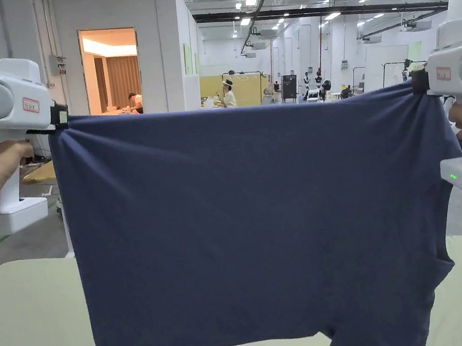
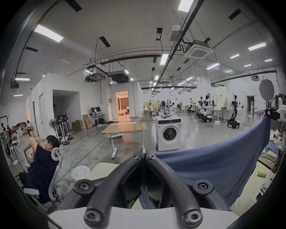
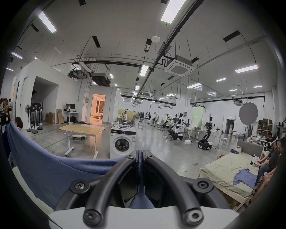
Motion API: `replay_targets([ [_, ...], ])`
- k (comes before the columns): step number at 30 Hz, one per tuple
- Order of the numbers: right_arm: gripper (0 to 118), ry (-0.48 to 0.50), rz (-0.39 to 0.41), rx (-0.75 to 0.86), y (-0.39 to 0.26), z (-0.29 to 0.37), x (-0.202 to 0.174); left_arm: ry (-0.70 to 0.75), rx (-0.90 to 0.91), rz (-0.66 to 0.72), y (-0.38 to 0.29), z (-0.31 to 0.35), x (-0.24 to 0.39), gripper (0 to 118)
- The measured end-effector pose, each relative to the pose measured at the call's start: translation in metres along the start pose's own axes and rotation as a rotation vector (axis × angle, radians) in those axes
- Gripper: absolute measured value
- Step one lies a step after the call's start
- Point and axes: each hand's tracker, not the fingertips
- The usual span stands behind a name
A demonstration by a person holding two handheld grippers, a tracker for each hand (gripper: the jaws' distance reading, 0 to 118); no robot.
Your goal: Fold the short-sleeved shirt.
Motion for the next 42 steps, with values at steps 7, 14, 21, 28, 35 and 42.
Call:
replay_targets([
  [7,3,0.019,-0.010,0.025,0.001,-0.023,-0.002,0.021,0.036,0.014,0.004,-0.015,-0.003,0],
  [14,3,0.041,0.026,-0.038,-0.066,-0.021,-0.017,0.011,-0.027,0.020,-0.059,-0.024,-0.006,0],
  [21,3,0.041,0.043,-0.118,-0.149,0.016,-0.028,-0.026,-0.097,0.020,-0.150,-0.004,-0.006,0],
  [28,3,0.048,0.055,-0.167,-0.213,0.085,-0.028,-0.046,-0.111,0.088,-0.220,0.050,-0.015,0],
  [35,3,0.062,0.032,-0.202,-0.260,0.158,-0.013,-0.057,-0.114,0.089,-0.276,0.127,-0.019,0],
  [42,3,0.093,0.045,-0.264,-0.298,0.232,-0.006,-0.061,-0.167,0.121,-0.335,0.203,-0.024,0],
])
